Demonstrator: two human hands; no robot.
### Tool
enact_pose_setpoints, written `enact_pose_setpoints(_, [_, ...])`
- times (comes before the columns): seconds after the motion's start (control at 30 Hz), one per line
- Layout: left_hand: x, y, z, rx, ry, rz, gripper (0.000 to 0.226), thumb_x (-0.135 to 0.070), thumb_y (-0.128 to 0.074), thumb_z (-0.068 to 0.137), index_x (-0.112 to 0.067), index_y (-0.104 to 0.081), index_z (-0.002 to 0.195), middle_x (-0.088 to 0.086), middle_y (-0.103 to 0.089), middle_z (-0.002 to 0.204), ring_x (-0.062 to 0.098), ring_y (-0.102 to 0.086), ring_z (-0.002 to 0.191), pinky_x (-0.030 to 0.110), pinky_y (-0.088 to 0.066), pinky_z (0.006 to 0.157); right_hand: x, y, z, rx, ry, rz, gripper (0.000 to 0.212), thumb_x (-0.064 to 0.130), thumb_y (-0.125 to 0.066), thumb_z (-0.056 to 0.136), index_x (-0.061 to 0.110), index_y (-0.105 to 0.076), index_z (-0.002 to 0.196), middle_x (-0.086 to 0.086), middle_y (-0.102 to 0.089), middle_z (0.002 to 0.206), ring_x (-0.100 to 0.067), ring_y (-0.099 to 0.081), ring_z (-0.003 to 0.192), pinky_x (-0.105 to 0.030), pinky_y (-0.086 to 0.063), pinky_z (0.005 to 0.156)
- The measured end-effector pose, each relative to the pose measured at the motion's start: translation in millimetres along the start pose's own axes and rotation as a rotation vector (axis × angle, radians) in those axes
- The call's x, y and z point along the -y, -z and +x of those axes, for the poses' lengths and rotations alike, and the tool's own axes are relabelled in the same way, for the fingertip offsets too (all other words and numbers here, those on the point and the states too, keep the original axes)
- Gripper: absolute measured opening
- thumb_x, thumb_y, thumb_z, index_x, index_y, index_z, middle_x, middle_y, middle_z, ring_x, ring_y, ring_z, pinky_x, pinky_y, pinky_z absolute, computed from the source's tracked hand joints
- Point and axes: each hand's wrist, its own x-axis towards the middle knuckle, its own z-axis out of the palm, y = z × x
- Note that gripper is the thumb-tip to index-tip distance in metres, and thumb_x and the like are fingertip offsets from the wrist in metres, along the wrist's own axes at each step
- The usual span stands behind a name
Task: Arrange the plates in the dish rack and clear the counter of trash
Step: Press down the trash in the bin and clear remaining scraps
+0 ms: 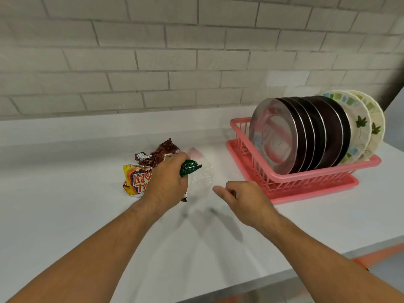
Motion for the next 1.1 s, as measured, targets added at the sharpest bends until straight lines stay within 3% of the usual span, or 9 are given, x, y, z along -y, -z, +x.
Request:
enact_pose_setpoints(0.17, [0,9,0,-0.021,0.037,-0.128,0.025,0.002,-0.053,0.083,-0.017,-0.062,0.097,-0.005,-0.059,0.079,0.017,-0.057,0.066,0.031,-0.049,0.057,15,5,0,-0.156,-0.095,0.075,0.057,0.036,-0.040,0.100,0.013,-0.031,0.049,0.003,-0.033,0.045,-0.014,-0.032,0.045,-0.032,-0.037,0.052])
enact_pose_setpoints(0.23, [-2,13,-2,0.031,0.091,-0.196,0.008,-0.019,-0.059,0.088,-0.024,-0.061,0.094,-0.006,-0.060,0.078,0.017,-0.059,0.065,0.030,-0.048,0.051,15,4,3,-0.181,-0.118,0.105,0.046,0.027,-0.042,0.099,0.012,-0.041,0.056,0.004,-0.040,0.049,-0.014,-0.037,0.047,-0.037,-0.044,0.053])
enact_pose_setpoints(0.33, [-2,14,-7,0.118,0.084,-0.187,0.038,-0.062,-0.045,0.089,-0.030,-0.059,0.075,-0.008,-0.055,0.071,0.009,-0.055,0.064,0.026,-0.042,0.052,16,0,2,-0.052,-0.167,0.104,0.019,0.019,-0.042,0.098,0.019,-0.058,0.107,0.002,-0.063,0.072,-0.014,-0.059,0.060,-0.032,-0.050,0.054])
enact_pose_setpoints(0.43, [1,7,-11,0.112,0.050,-0.089,0.050,-0.052,-0.041,0.095,-0.024,-0.047,0.054,-0.005,-0.045,0.064,0.011,-0.046,0.062,0.028,-0.031,0.056,16,-10,-2,0.035,-0.186,0.105,0.032,0.015,-0.037,0.099,0.020,-0.053,0.126,0.002,-0.068,0.099,-0.009,-0.064,0.080,-0.019,-0.049,0.060])
enact_pose_setpoints(0.63, [12,-9,-18,0.185,0.092,-0.164,0.017,-0.021,-0.053,0.093,-0.017,-0.070,0.093,-0.007,-0.058,0.095,0.008,-0.056,0.088,0.020,-0.046,0.077,22,-28,-17,-0.030,-0.196,0.082,0.025,0.020,-0.039,0.101,0.018,-0.062,0.109,0.000,-0.066,0.084,-0.013,-0.062,0.071,-0.030,-0.053,0.065])
enact_pose_setpoints(0.73, [11,-11,-25,0.213,0.131,-0.284,0.024,-0.007,-0.051,0.090,-0.020,-0.070,0.096,-0.010,-0.061,0.099,0.005,-0.059,0.089,0.010,-0.046,0.069,19,-31,-26,-0.095,-0.238,0.046,0.026,0.021,-0.039,0.101,0.016,-0.064,0.099,0.000,-0.067,0.089,-0.019,-0.063,0.080,-0.039,-0.055,0.075])
enact_pose_setpoints(0.9, [-4,-15,-38,0.292,0.249,-0.394,0.027,-0.013,-0.047,0.095,-0.028,-0.068,0.104,-0.006,-0.069,0.093,0.005,-0.062,0.069,0.018,-0.049,0.059,15,-23,-46,-0.137,-0.263,0.060,0.053,0.046,-0.043,0.098,0.011,-0.046,0.059,0.004,-0.050,0.056,-0.016,-0.044,0.052,-0.034,-0.045,0.055])
enact_pose_setpoints(1.0, [-22,-18,-51,0.370,0.262,-0.396,0.030,-0.020,-0.045,0.098,-0.032,-0.062,0.120,-0.005,-0.068,0.084,0.006,-0.062,0.066,0.017,-0.047,0.058,15,-9,-63,-0.165,-0.275,0.126,0.059,0.049,-0.042,0.098,0.016,-0.029,0.051,0.007,-0.031,0.046,-0.010,-0.028,0.045,-0.028,-0.031,0.049])
enact_pose_setpoints(1.1, [-45,-25,-64,0.359,0.220,-0.361,0.020,-0.032,-0.051,0.097,-0.030,-0.069,0.107,-0.011,-0.064,0.075,0.003,-0.062,0.062,0.014,-0.045,0.059,4,7,-82,-0.203,-0.327,0.226,0.053,0.040,-0.049,0.094,0.016,-0.030,0.051,0.008,-0.033,0.047,-0.010,-0.031,0.047,-0.027,-0.032,0.051])
